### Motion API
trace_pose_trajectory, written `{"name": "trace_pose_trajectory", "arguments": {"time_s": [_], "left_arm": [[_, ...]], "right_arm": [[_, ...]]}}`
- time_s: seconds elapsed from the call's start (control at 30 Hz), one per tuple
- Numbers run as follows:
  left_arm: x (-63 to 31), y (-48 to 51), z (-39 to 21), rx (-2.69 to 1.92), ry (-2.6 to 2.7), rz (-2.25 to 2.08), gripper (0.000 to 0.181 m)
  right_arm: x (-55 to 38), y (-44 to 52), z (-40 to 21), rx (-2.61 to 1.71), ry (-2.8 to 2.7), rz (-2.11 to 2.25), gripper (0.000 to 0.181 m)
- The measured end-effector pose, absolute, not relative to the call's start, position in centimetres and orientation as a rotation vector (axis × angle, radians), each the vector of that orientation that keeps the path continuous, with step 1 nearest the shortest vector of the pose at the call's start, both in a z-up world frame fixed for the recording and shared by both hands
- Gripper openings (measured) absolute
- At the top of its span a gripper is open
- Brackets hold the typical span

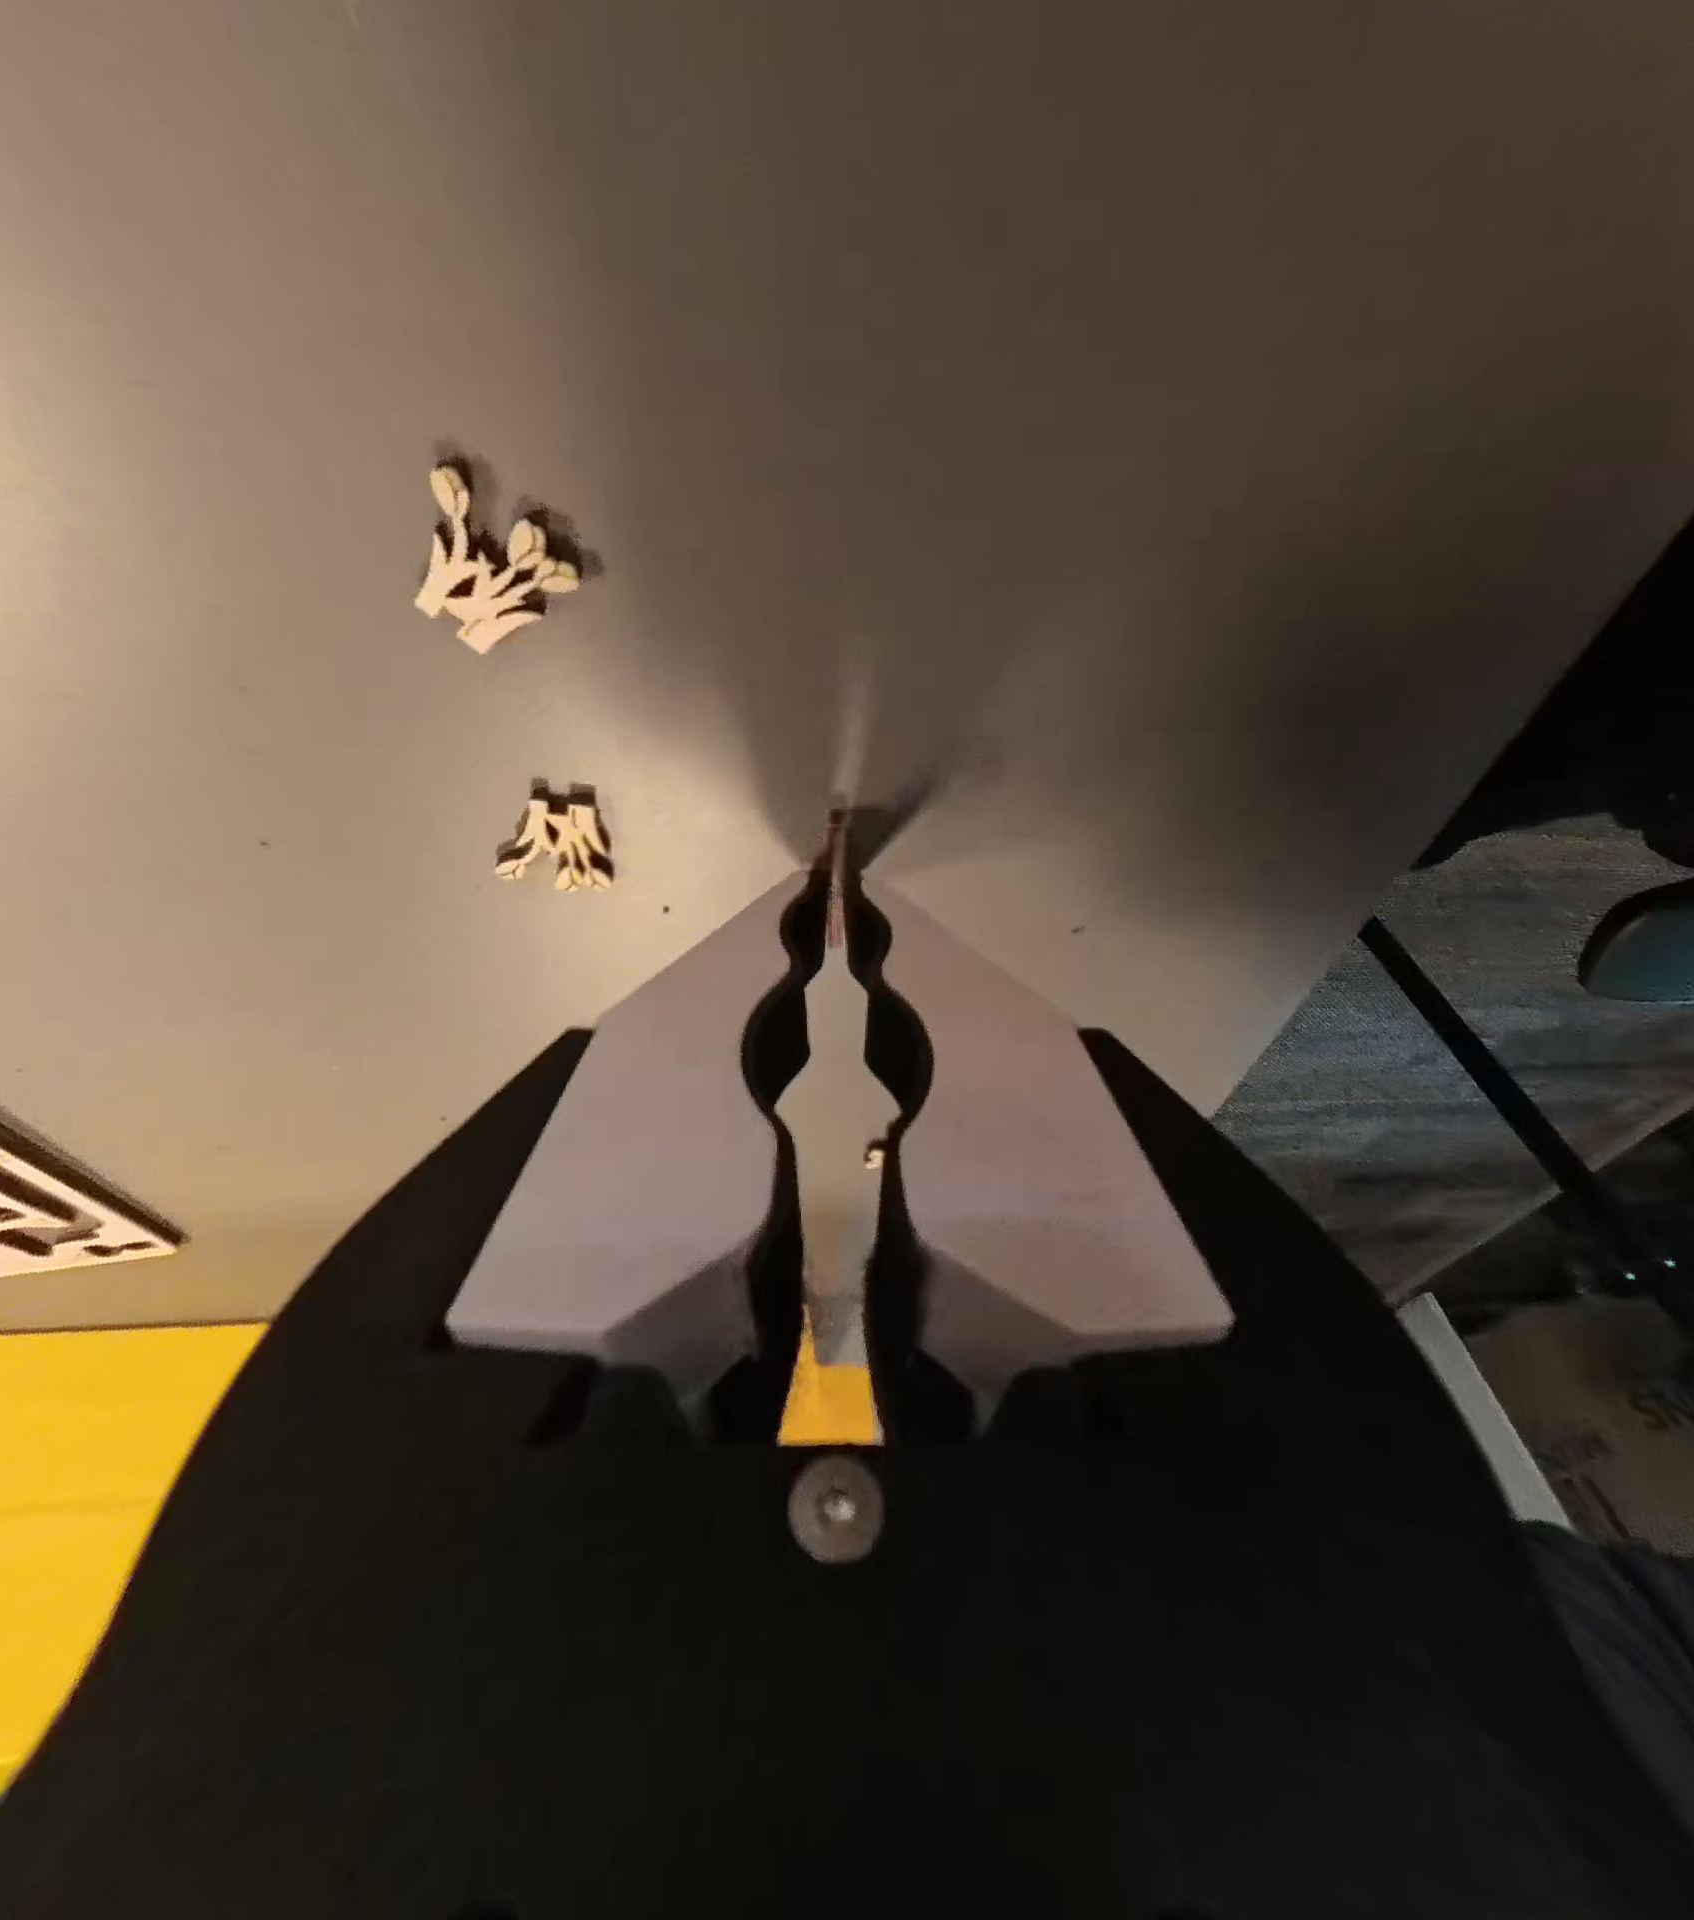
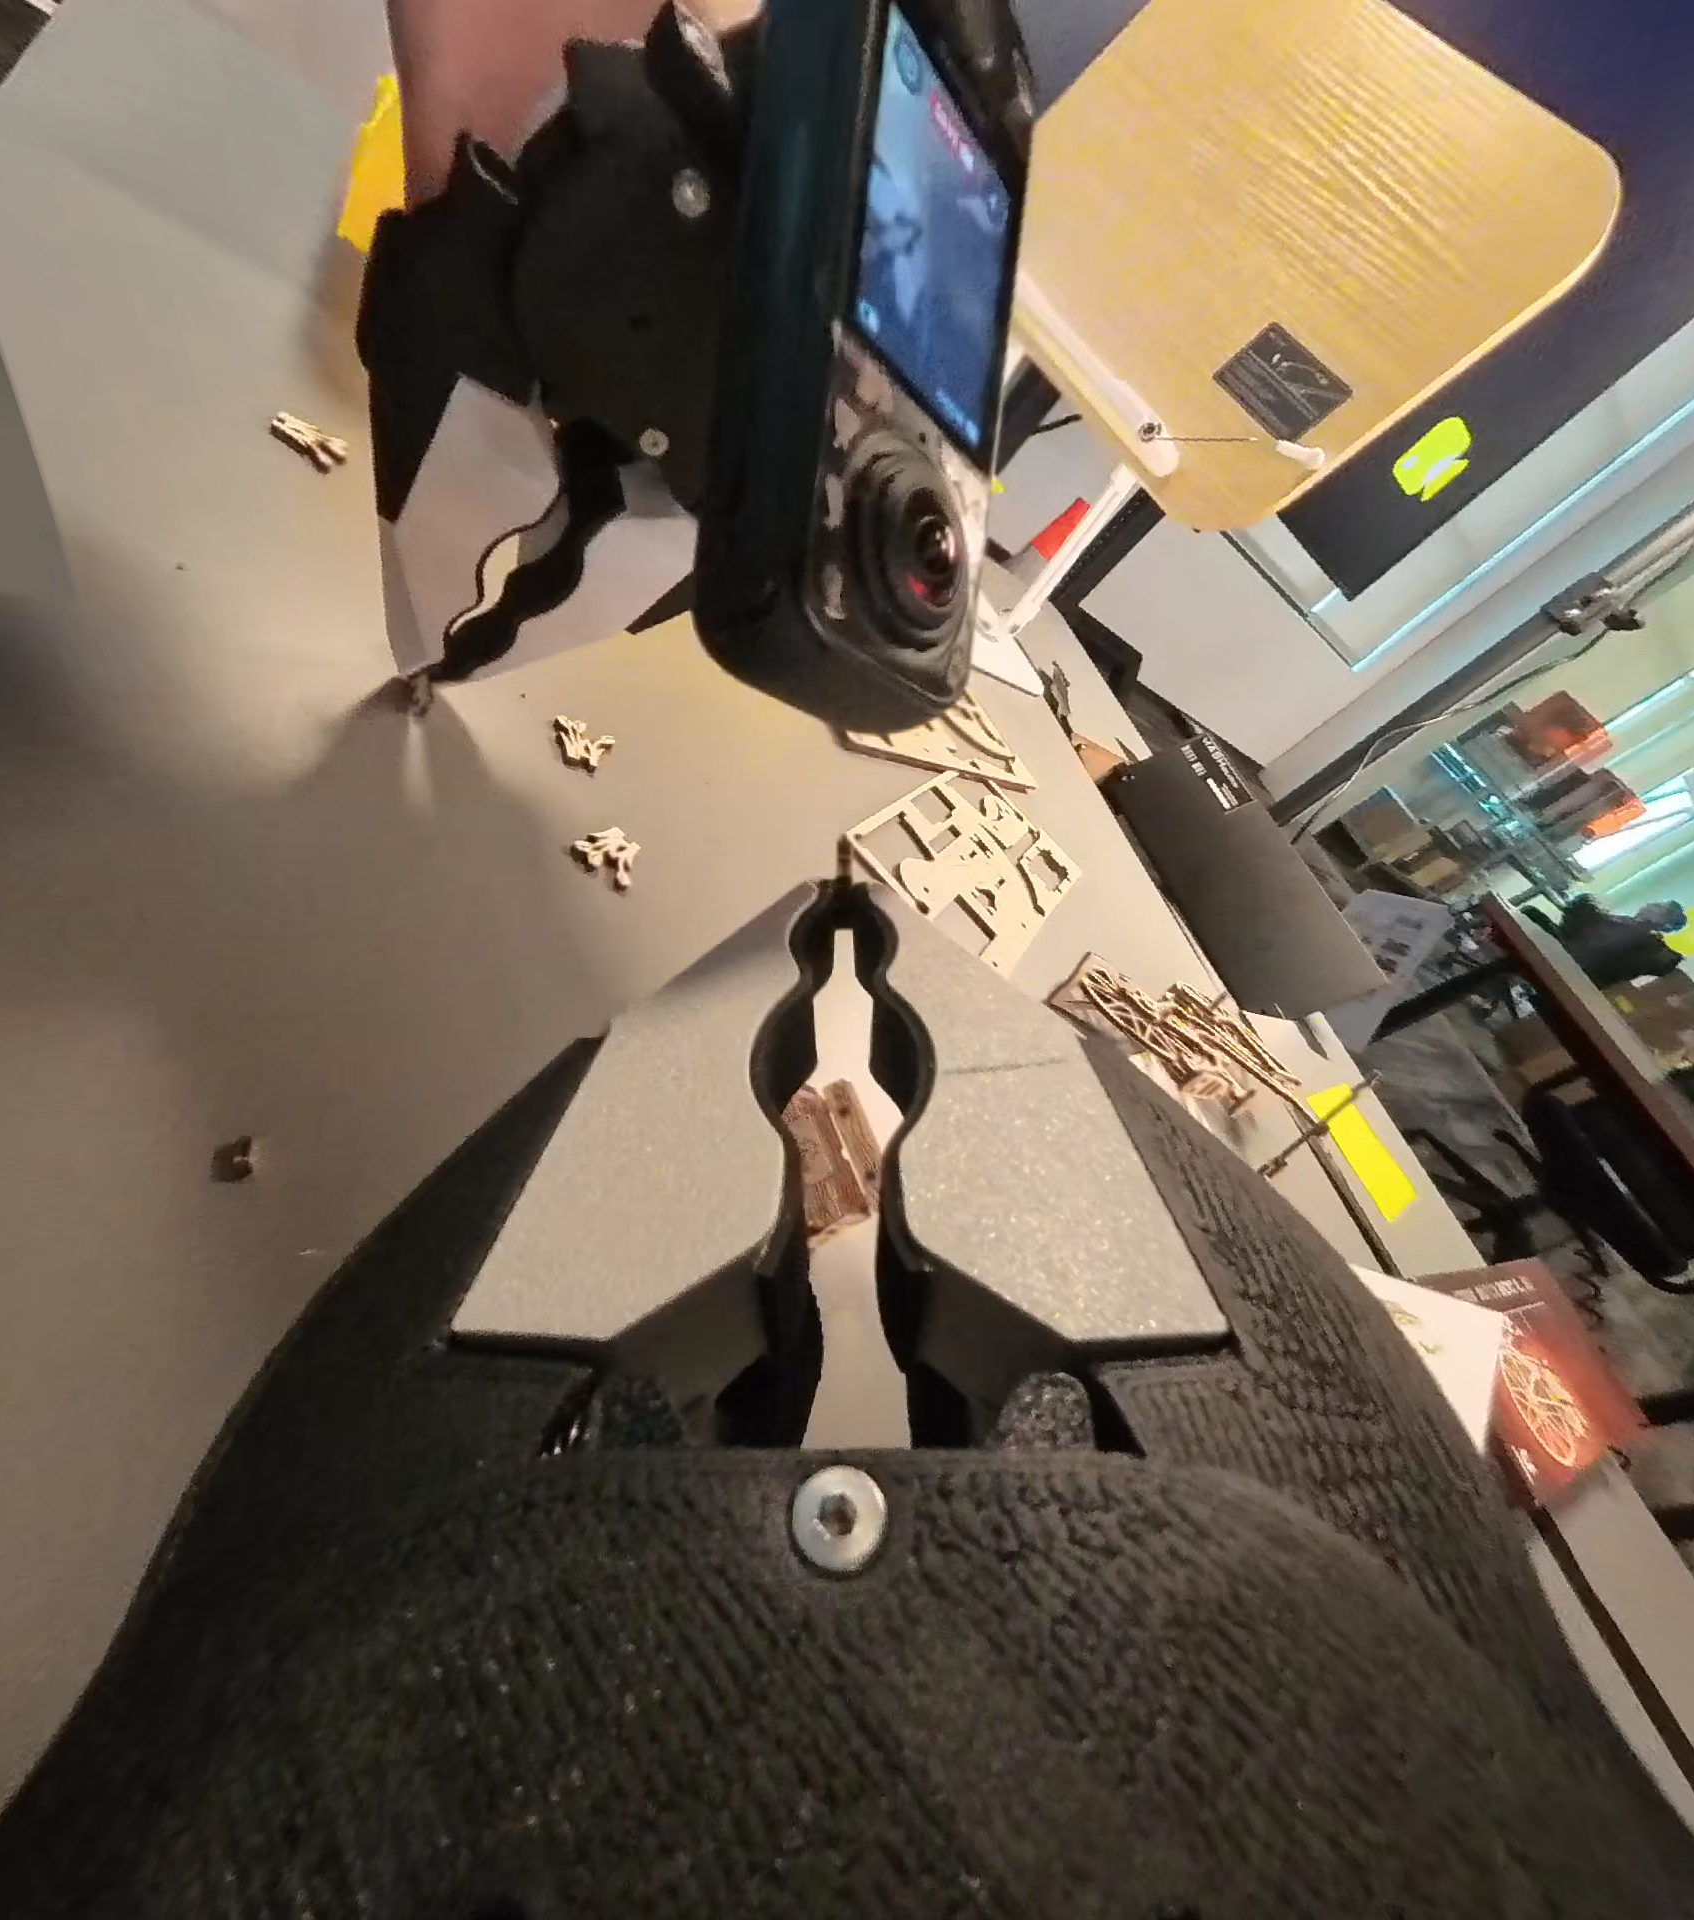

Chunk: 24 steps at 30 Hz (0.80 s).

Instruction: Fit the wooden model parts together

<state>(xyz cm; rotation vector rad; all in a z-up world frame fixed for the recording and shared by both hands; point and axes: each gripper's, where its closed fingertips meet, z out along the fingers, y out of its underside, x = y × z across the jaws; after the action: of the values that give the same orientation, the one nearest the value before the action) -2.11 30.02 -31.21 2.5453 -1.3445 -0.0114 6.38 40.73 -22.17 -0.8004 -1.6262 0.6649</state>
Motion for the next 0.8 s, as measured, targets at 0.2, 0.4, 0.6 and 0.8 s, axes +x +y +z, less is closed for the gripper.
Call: {"name": "trace_pose_trajectory", "arguments": {"time_s": [0.2,0.4,0.6,0.8], "left_arm": [[-1.9,30.0,-31.2,2.596,-1.317,0.005,0.002],[-1.8,30.0,-31.3,2.665,-1.322,0.025,0.002],[-1.7,30.1,-31.3,2.74,-1.301,0.081,0.002],[-1.6,30.2,-31.3,2.857,-1.304,0.083,0.001]], "right_arm": [[6.5,40.8,-22.2,-0.814,-1.631,0.681,0.001],[6.4,40.8,-22.4,-0.826,-1.644,0.689,0.001],[6.2,40.3,-23.1,-0.823,-1.678,0.692,0.001],[6.1,39.5,-23.6,-0.801,-1.713,0.707,0.001]]}}
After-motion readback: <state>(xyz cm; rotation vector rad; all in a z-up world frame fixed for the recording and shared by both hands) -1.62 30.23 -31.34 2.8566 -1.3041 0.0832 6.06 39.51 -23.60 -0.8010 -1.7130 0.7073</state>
